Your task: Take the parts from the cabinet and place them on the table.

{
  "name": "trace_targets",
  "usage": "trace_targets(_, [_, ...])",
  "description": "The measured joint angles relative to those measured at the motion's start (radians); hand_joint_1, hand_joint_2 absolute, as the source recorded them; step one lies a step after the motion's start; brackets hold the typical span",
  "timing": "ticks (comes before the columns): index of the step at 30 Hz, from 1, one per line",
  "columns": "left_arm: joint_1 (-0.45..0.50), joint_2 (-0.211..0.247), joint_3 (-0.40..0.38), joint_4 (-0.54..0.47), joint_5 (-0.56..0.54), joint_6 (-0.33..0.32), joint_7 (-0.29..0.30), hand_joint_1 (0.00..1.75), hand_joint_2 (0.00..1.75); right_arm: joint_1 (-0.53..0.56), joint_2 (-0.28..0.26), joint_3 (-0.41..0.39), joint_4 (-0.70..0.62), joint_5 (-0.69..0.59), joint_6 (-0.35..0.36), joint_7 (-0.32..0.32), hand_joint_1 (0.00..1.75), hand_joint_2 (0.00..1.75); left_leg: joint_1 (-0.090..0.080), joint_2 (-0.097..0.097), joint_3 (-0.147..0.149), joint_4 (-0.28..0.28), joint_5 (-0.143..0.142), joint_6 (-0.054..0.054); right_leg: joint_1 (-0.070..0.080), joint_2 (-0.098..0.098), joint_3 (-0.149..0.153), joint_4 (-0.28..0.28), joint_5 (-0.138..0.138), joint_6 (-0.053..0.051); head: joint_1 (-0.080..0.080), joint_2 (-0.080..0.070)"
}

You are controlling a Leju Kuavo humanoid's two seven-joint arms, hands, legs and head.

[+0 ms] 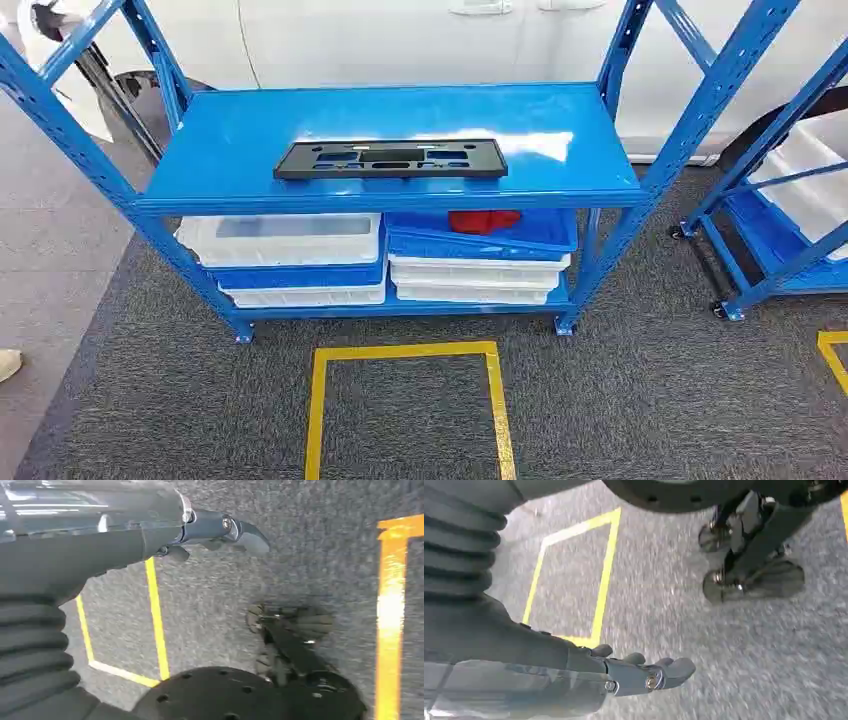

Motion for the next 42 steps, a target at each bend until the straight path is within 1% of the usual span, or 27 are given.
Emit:
trace_targets(6, [-0.029,0.000,-0.011,0.031,0.085,0.010,-0.048,0.00,1.75,-0.031,0.011,-0.108,0.019,0.175,-0.015,0.002,0.00,1.75,0.000,0.000,0.000,0.000,0.000,0.000,0.000,0.000,0.000,0.000,0.000,0.000,0.000,0.000])
trace_targets(15, [-0.070,0.011,-0.034,0.080,0.215,0.028,-0.123,0.00,1.75,-0.074,0.039,-0.287,0.059,0.423,-0.067,-0.008,0.00,1.75,0.000,0.000,0.000,0.000,0.000,0.000,0.000,0.000,0.000,0.000,0.000,0.000,0.000,0.000])
trace_targets(16, [-0.074,0.012,-0.035,0.085,0.229,0.030,-0.132,0.00,1.75,-0.080,0.044,-0.307,0.064,0.447,-0.074,-0.010,0.00,0.00,0.000,0.000,0.000,0.000,0.000,0.000,0.000,0.000,0.000,0.000,0.000,0.000,0.000,0.000])
trace_targets(17, [-0.079,0.016,-0.037,0.092,0.246,0.032,-0.141,0.00,0.00,-0.085,0.049,-0.331,0.071,0.477,-0.080,-0.013,0.00,0.00,0.000,0.000,0.000,0.000,0.000,0.000,0.000,0.000,0.000,0.000,0.000,0.000,0.000,0.000])
trace_targets(18, [-0.083,0.018,-0.041,0.098,0.259,0.035,-0.150,0.00,0.00,-0.091,0.053,-0.351,0.076,0.500,-0.083,-0.018,0.00,0.00,0.000,0.000,0.000,0.000,0.000,0.000,0.000,0.000,0.000,0.000,0.000,0.000,0.000,0.000])
trace_targets(19, [-0.087,0.021,-0.045,0.103,0.273,0.038,-0.158,0.00,0.00,-0.096,0.057,-0.372,0.081,0.524,-0.086,-0.026,0.00,1.75,0.000,0.000,0.000,0.000,0.000,0.000,0.000,0.000,0.000,0.000,0.000,0.000,0.000,0.000])
trace_targets(21, [-0.095,0.025,-0.052,0.111,0.298,0.046,-0.175,0.00,0.00,-0.109,0.066,-0.419,0.089,0.564,-0.088,-0.054,0.00,1.75,0.000,0.000,0.000,0.000,0.000,0.000,0.000,0.000,0.000,0.000,0.000,0.000,0.000,0.000])
trace_targets(23, [-0.101,0.029,-0.057,0.119,0.321,0.049,-0.192,0.00,0.00,-0.128,0.076,-0.455,0.091,0.593,-0.075,-0.104,0.00,1.75,0.000,0.000,0.000,0.000,0.000,0.000,0.000,0.000,0.000,0.000,0.000,0.000,0.000,0.000])
trace_targets(24, [-0.105,0.032,-0.058,0.123,0.329,0.049,-0.198,0.00,0.00,-0.139,0.081,-0.467,0.091,0.597,-0.067,-0.130,0.00,1.75,-0.005,0.000,-0.002,0.009,-0.002,0.003,-0.004,0.001,0.001,-0.005,0.005,0.004,0.000,0.000])
trace_targets(25, [-0.108,0.037,-0.060,0.127,0.336,0.050,-0.205,0.00,0.00,-0.150,0.087,-0.468,0.086,0.596,-0.056,-0.157,0.00,0.00,-0.004,0.000,-0.003,0.008,-0.001,0.008,-0.003,0.001,0.000,-0.003,0.005,0.005,0.000,0.000])
trace_targets(26, [-0.111,0.040,-0.061,0.130,0.344,0.052,-0.210,0.00,0.00,-0.158,0.093,-0.464,0.074,0.588,-0.045,-0.182,0.00,0.00,-0.005,0.000,-0.004,0.008,-0.001,0.009,-0.003,0.000,0.000,-0.004,0.006,0.007,0.000,0.000])
trace_targets(27, [-0.114,0.042,-0.063,0.132,0.347,0.053,-0.214,0.00,0.00,-0.168,0.097,-0.458,0.061,0.577,-0.035,-0.203,0.00,0.00,-0.005,0.000,-0.003,0.004,0.002,0.011,-0.003,0.000,0.002,-0.010,0.009,0.011,0.000,0.000])
trace_targets(28, [-0.117,0.044,-0.067,0.133,0.353,0.055,-0.219,0.00,0.00,-0.178,0.099,-0.452,0.042,0.556,-0.024,-0.223,0.00,0.00,0.000,0.001,0.002,-0.016,0.012,0.016,0.002,0.001,0.006,-0.013,0.012,0.015,0.000,0.000])
trace_targets(29, [-0.118,0.044,-0.070,0.134,0.356,0.055,-0.222,0.00,0.00,-0.185,0.099,-0.447,0.023,0.536,-0.015,-0.239,0.00,0.00,0.008,0.005,0.017,-0.033,0.025,0.017,0.001,-0.003,0.004,-0.002,0.003,0.016,0.000,0.000])
trace_targets(30, [-0.121,0.044,-0.073,0.135,0.361,0.056,-0.225,0.00,0.00,-0.195,0.100,-0.439,0.004,0.515,-0.005,-0.256,0.00,1.75,0.012,0.006,0.018,-0.041,0.030,0.024,0.003,-0.004,-0.019,0.041,-0.030,0.018,0.000,0.000])
trace_targets(31, [-0.123,0.044,-0.076,0.137,0.364,0.058,-0.226,0.00,0.00,-0.203,0.101,-0.429,-0.018,0.494,0.005,-0.269,0.00,1.75,0.012,0.006,0.015,-0.041,0.031,0.024,0.000,-0.004,-0.053,0.109,-0.066,0.020,0.000,0.000])
trace_targets(32, [-0.123,0.044,-0.077,0.140,0.365,0.059,-0.227,0.00,0.00,-0.206,0.101,-0.421,-0.041,0.474,0.012,-0.280,0.00,1.75,0.012,0.007,0.014,-0.040,0.031,0.024,-0.005,-0.004,-0.093,0.192,-0.101,0.023,0.000,0.000])
trace_targets(33, [-0.124,0.044,-0.079,0.143,0.368,0.060,-0.229,0.00,0.00,-0.209,0.101,-0.411,-0.067,0.455,0.018,-0.291,0.00,1.75,0.012,0.007,0.014,-0.040,0.031,0.023,-0.008,-0.004,-0.127,0.260,-0.122,0.027,0.000,0.000])
trace_targets(34, [-0.124,0.044,-0.080,0.145,0.373,0.060,-0.230,0.00,0.00,-0.211,0.101,-0.399,-0.097,0.435,0.022,-0.301,0.00,1.75,0.013,0.007,0.015,-0.039,0.029,0.021,-0.011,-0.005,-0.145,0.289,-0.117,0.032,0.000,0.000])
trace_targets(35, [-0.123,0.044,-0.082,0.147,0.375,0.061,-0.230,0.00,0.00,-0.213,0.100,-0.391,-0.122,0.419,0.026,-0.308,0.00,1.75,0.016,0.006,0.017,-0.037,0.027,0.017,-0.015,-0.005,-0.140,0.271,-0.092,0.036,0.000,0.000])
trace_targets(36, [-0.124,0.044,-0.084,0.150,0.376,0.061,-0.232,0.00,0.00,-0.219,0.100,-0.376,-0.162,0.397,0.032,-0.318,0.00,1.75,0.021,0.004,0.019,-0.031,0.022,0.010,-0.019,-0.005,-0.105,0.191,-0.036,0.041,0.000,0.000])
trace_targets(37, [-0.124,0.043,-0.084,0.150,0.378,0.061,-0.233,0.00,0.00,-0.225,0.100,-0.367,-0.187,0.385,0.034,-0.325,0.00,1.75,0.025,0.003,0.020,-0.023,0.016,0.001,-0.023,-0.005,-0.067,0.107,0.011,0.045,0.000,0.000])
trace_targets(38, [-0.126,0.043,-0.084,0.151,0.380,0.061,-0.236,0.00,0.00,-0.233,0.100,-0.352,-0.224,0.369,0.034,-0.336,0.00,1.75,0.028,0.003,0.019,-0.012,0.007,-0.008,-0.029,-0.006,-0.033,0.022,0.044,0.050,0.000,0.000])
trace_targets(39, [-0.129,0.047,-0.084,0.153,0.383,0.063,-0.237,0.00,0.00,-0.241,0.100,-0.337,-0.248,0.359,0.032,-0.343,0.00,1.75,0.024,0.003,0.008,-0.006,0.001,-0.017,-0.020,-0.001,-0.025,0.019,0.016,0.047,0.000,0.000])
trace_targets(40, [-0.133,0.047,-0.084,0.155,0.385,0.064,-0.238,0.00,0.00,-0.251,0.100,-0.321,-0.276,0.350,0.029,-0.351,0.00,1.75,0.022,0.003,0.005,0.005,-0.004,-0.022,-0.022,0.002,-0.031,0.014,0.020,0.023,-0.001,0.000])
trace_targets(41, [-0.135,0.047,-0.085,0.156,0.385,0.064,-0.240,0.00,0.00,-0.252,0.100,-0.308,-0.298,0.344,0.025,-0.357,0.00,1.75,0.021,0.003,0.005,0.002,-0.003,-0.026,-0.019,0.001,-0.033,0.017,0.017,0.017,-0.001,0.000])
trace_targets(42, [-0.135,0.047,-0.085,0.156,0.387,0.064,-0.241,0.00,0.00,-0.255,0.098,-0.297,-0.326,0.337,0.018,-0.364,0.00,1.75,0.023,0.001,0.006,-0.002,-0.002,-0.029,-0.014,0.001,-0.033,0.019,0.015,0.010,0.000,0.000])
